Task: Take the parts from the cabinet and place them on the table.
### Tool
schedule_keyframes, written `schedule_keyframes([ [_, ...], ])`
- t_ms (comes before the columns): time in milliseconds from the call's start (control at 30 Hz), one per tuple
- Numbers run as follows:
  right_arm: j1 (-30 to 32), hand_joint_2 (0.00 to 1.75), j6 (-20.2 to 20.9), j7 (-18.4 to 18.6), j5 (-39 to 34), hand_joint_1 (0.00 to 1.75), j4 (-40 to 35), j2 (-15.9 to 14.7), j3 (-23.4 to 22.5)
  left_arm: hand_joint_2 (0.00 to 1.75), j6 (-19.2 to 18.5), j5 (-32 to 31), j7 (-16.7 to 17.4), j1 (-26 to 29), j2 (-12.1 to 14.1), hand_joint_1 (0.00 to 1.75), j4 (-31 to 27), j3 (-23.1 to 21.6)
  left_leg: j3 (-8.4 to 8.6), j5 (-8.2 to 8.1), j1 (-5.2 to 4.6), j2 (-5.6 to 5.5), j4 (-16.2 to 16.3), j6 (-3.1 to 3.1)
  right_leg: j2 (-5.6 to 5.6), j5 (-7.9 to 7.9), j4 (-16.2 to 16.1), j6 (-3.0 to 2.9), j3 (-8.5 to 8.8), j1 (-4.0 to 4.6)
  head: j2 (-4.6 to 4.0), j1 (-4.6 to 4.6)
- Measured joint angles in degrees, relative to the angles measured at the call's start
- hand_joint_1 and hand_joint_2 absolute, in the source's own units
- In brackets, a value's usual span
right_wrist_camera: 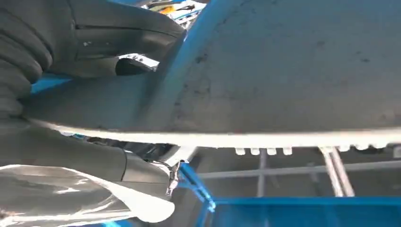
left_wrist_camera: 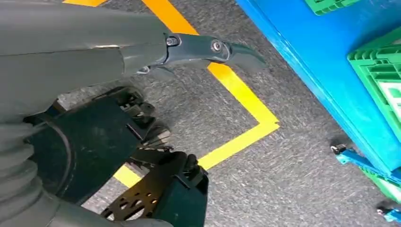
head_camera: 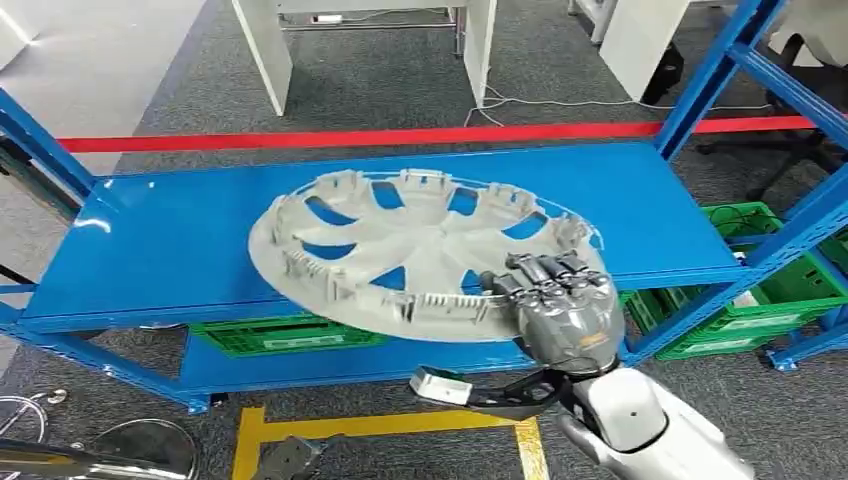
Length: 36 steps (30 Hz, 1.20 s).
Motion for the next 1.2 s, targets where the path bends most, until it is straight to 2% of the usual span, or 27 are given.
schedule_keyframes([
  [33,0.49,1.75,0.00,-1.14,0.00,1.75,-0.52,0.46,-0.87,1.75,-0.02,0.02,-0.04,-0.02,0.04,0.00,0.07,0.02,-0.17,-0.17,-0.19,-0.02,0.53,0.24,0.00,0.21,-0.21,0.32,0.00,-0.28,-0.02,0.04],
  [133,2.08,1.75,0.00,-4.20,0.00,1.75,-2.23,2.25,-3.17,1.75,0.07,0.17,-0.04,-0.05,0.11,0.00,0.24,0.09,-0.33,-0.18,-0.25,0.00,0.66,0.58,0.02,0.35,-0.15,0.57,-0.13,-0.35,-0.02,0.00],
  [200,2.98,1.75,0.00,-6.40,0.00,1.75,-3.89,3.39,-4.48,1.75,0.44,0.37,-0.04,-0.14,0.13,0.00,0.24,0.13,-0.21,0.93,-0.30,0.05,-0.65,1.55,0.12,0.89,-0.56,1.30,0.10,-0.19,-0.02,-0.04],
  [233,3.52,1.75,0.00,-7.23,0.00,1.75,-4.55,3.69,-5.24,1.75,0.61,0.52,-0.04,-0.29,0.02,0.00,0.26,0.15,0.39,1.65,0.19,0.56,-1.47,1.71,-0.04,-0.45,-0.13,1.28,-0.76,-0.27,-0.02,0.00],
  [267,3.69,1.75,0.00,-7.97,0.04,1.75,-5.20,4.15,-5.72,1.75,0.68,0.57,-0.11,-0.38,0.02,0.00,0.24,0.24,0.29,2.01,0.26,0.52,-1.96,2.27,0.00,-2.50,2.08,1.24,-1.65,-0.20,-0.02,0.28],
  [333,4.26,1.75,0.00,-8.48,0.02,1.75,-6.18,4.74,-6.44,1.75,0.79,0.63,-0.11,-0.55,-0.07,0.00,0.26,0.35,-0.35,2.08,0.29,0.61,-1.77,2.35,0.01,-7.04,11.29,1.55,-5.39,-0.38,-0.02,0.50],
  [367,4.76,1.75,0.00,-8.63,0.02,1.75,-6.60,4.92,-6.80,1.75,0.79,0.65,-0.09,-0.53,-0.07,0.00,0.26,0.35,-0.63,2.13,0.29,0.69,-1.56,2.28,-0.01,-8.34,15.10,1.80,-6.96,-0.45,-0.02,0.52],
  [400,5.03,1.75,0.00,-8.65,0.02,1.75,-6.84,5.09,-7.05,1.75,0.79,0.65,-0.09,-0.53,-0.07,0.00,0.26,0.37,-0.87,2.17,0.33,0.71,-1.36,2.21,-0.02,-8.26,16.44,2.00,-7.45,-0.58,-0.02,0.52],
  [433,5.27,1.75,0.00,-8.72,0.02,1.75,-6.99,5.11,-7.21,1.75,0.79,0.65,-0.11,-0.54,-0.07,0.00,0.28,0.37,-1.21,2.21,0.44,0.72,-0.96,2.07,-0.07,-6.71,15.32,2.27,-6.71,-0.81,-0.02,0.52],
  [467,5.46,1.75,0.00,-8.74,0.02,1.75,-7.12,5.20,-7.43,1.75,0.81,0.65,-0.11,-0.58,-0.13,0.00,0.28,0.37,-1.60,2.15,0.66,0.72,-0.45,1.89,-0.12,-4.20,11.68,2.57,-4.78,-1.07,-0.02,0.50],
  [500,5.58,1.75,0.00,-8.80,0.02,1.75,-7.34,5.31,-7.58,1.75,0.83,0.65,-0.11,-0.61,-0.18,0.00,0.28,0.39,-2.05,1.99,0.97,0.71,0.25,1.46,-0.20,-1.53,6.31,2.91,-1.99,-1.37,-0.02,0.55],
  [533,5.58,1.75,0.00,-8.89,0.02,1.75,-7.56,5.31,-7.67,1.75,0.88,0.65,-0.09,-0.62,-0.15,0.00,0.28,0.46,-2.59,1.78,1.22,0.69,1.12,0.88,-0.21,-1.42,1.89,3.55,0.07,-1.52,-0.02,0.55],
  [567,5.54,1.75,0.00,-9.15,0.02,1.75,-7.69,5.38,-7.69,1.75,1.14,0.66,-0.05,-0.62,0.09,0.00,0.31,0.61,-3.31,1.84,0.81,0.58,1.52,0.24,-0.06,-2.16,1.75,3.33,1.18,-0.96,-0.02,1.11],
  [600,5.78,1.75,0.00,-9.31,0.00,1.75,-8.09,5.42,-7.80,1.75,1.18,0.65,-0.04,-0.62,-0.09,0.00,0.31,0.66,-3.62,2.02,0.66,0.55,1.93,-0.11,0.29,-1.52,2.30,2.21,0.13,-0.97,-0.02,1.14],
  [700,6.36,1.75,0.02,-9.77,0.02,1.75,-9.11,5.62,-8.22,1.75,1.55,0.63,-0.02,-0.52,-0.07,0.00,0.37,0.94,-4.13,2.97,0.76,0.49,2.08,-1.03,0.26,-1.29,2.76,1.20,-0.86,-0.94,-0.02,0.98],
  [733,6.48,1.75,0.02,-10.03,0.02,1.75,-9.42,5.62,-8.26,1.75,1.60,0.59,-0.04,-0.56,-0.07,0.00,0.39,1.03,-4.48,1.87,0.98,0.59,2.57,-1.21,-0.05,-0.80,2.65,0.36,-1.32,-1.11,-0.02,0.85],
  [767,6.73,1.75,0.04,-10.48,0.04,1.75,-9.89,5.64,-8.37,1.75,1.66,0.55,-0.04,-0.59,-0.07,0.00,0.39,1.14,-5.24,-0.66,0.95,0.70,4.42,-1.32,-0.08,-0.40,2.66,-0.28,-1.85,-1.00,0.00,0.55],
  [800,7.01,1.75,0.04,-11.04,0.04,1.75,-10.58,5.68,-8.52,1.75,1.64,0.48,-0.04,-0.62,-0.07,0.00,0.39,1.20,-6.31,-3.78,0.94,0.70,8.06,-1.44,-0.17,-0.01,2.66,-0.74,-2.42,-0.87,-0.02,0.33],
  [867,7.95,1.75,0.04,-12.10,0.02,1.75,-11.93,5.77,-8.98,1.75,1.57,0.13,-0.04,-0.62,-0.09,0.00,0.39,1.22,-8.48,-9.01,0.93,0.70,17.27,-1.48,-0.38,0.89,2.72,-1.19,-3.65,-0.41,-0.02,0.26],
  [900,8.29,1.75,0.04,-12.39,0.04,1.75,-12.31,5.77,-9.07,1.75,1.55,0.13,-0.04,-0.62,-0.09,0.00,0.39,1.22,-8.49,-9.50,0.85,0.70,19.50,-1.32,-0.42,1.29,2.74,-1.31,-4.14,-0.18,-0.02,0.31],
  [933,8.54,1.75,0.04,-12.43,0.04,1.75,-12.67,5.77,-9.13,1.75,1.53,0.11,-0.04,-0.62,-0.09,0.00,0.42,1.25,-7.51,-8.53,0.70,0.70,19.33,-1.01,-0.42,1.74,2.77,-1.37,-4.71,0.07,-0.02,0.28],
  [967,8.71,1.75,0.04,-12.50,0.04,1.75,-12.92,5.77,-9.22,1.75,1.51,0.09,-0.04,-0.66,-0.11,0.00,0.39,1.25,-5.63,-6.75,0.51,0.70,17.04,-0.54,-0.40,2.15,2.77,-1.42,-5.21,0.28,-0.02,0.26],
  [1033,8.98,1.75,0.04,-12.59,0.04,1.75,-13.46,5.79,-9.50,1.75,1.51,0.09,-0.04,-0.80,-0.13,0.00,0.39,1.31,0.68,-3.15,-0.28,0.67,7.24,1.15,-0.32,3.04,2.75,-1.44,-6.07,0.69,-0.02,0.28],
  [1067,9.11,1.75,0.04,-12.59,0.04,1.75,-13.81,5.81,-9.61,1.75,1.53,0.06,-0.07,-0.97,-0.02,0.00,0.42,1.40,3.12,-4.33,-0.68,0.71,2.76,2.34,-0.34,3.42,2.75,-1.34,-6.33,0.64,-0.02,0.37],
  [1100,9.14,1.75,0.04,-12.67,0.04,1.75,-14.12,5.83,-9.70,1.75,1.53,-0.07,-0.11,-0.99,-0.04,0.00,0.42,1.40,4.29,-4.55,-0.70,0.69,0.57,2.23,-0.35,3.88,2.70,-0.96,-6.58,0.78,-0.02,0.46],
  [1133,9.43,1.75,0.02,-12.91,0.04,1.75,-14.44,5.94,-9.92,1.75,1.49,-0.37,-0.13,-1.00,-0.09,0.00,0.42,1.35,4.04,-4.30,-1.01,0.66,0.55,1.98,-0.47,4.42,2.48,-0.45,-6.70,0.51,-0.02,0.26],
  [1200,10.28,1.75,0.02,-13.68,0.02,1.75,-15.50,6.12,-10.16,1.75,1.33,-0.92,-0.11,-0.83,-0.15,0.00,0.42,1.27,3.62,-3.35,-1.28,0.58,0.25,2.06,-0.49,5.46,1.94,0.30,-6.77,0.28,-0.02,0.28],
])
